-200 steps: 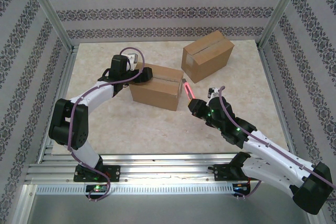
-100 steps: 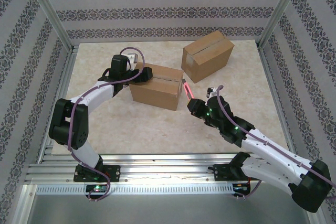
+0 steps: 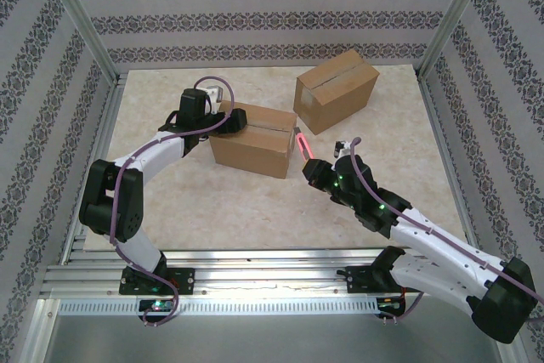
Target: Unpack the express box
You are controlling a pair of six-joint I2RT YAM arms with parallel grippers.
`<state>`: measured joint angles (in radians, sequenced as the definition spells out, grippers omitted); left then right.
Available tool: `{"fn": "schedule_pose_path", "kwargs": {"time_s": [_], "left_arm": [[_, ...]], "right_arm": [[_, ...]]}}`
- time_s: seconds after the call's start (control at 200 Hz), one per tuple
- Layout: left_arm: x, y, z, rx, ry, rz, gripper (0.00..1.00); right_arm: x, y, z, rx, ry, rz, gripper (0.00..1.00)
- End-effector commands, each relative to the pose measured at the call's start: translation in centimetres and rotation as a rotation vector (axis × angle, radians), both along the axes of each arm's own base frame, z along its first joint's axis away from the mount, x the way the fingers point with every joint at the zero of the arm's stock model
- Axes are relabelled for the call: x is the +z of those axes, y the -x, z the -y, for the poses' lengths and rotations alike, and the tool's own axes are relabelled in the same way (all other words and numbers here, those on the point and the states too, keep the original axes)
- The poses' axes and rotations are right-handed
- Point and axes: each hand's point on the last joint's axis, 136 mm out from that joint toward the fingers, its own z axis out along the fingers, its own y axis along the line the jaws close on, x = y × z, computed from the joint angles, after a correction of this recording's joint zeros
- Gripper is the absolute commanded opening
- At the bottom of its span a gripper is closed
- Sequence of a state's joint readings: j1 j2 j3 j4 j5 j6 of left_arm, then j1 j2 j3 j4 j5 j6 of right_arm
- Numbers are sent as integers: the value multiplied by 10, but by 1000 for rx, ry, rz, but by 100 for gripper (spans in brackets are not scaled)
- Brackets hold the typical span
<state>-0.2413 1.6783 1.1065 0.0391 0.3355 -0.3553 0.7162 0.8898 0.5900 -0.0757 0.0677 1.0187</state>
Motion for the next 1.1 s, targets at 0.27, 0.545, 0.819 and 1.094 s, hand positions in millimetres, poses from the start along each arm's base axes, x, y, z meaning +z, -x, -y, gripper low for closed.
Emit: {"fn": "schedule_pose_path", "kwargs": {"time_s": [0.27,0.545,0.819,1.094], "left_arm": [[-84,27,-19,22,-141,-255,96],[-97,30,-26,28,-199,-318,96],[-106,32,-26,26,-201,-347,96],[-108,31,-26,28,-202,-354,96]], "right_arm": [[13,2,-17,56,-59,-13,0],[17,8,-19,103,-84,-53,0],[12,10,-18,138,-110,-107,0],[6,12,-24,167,-120,-143,0]]}}
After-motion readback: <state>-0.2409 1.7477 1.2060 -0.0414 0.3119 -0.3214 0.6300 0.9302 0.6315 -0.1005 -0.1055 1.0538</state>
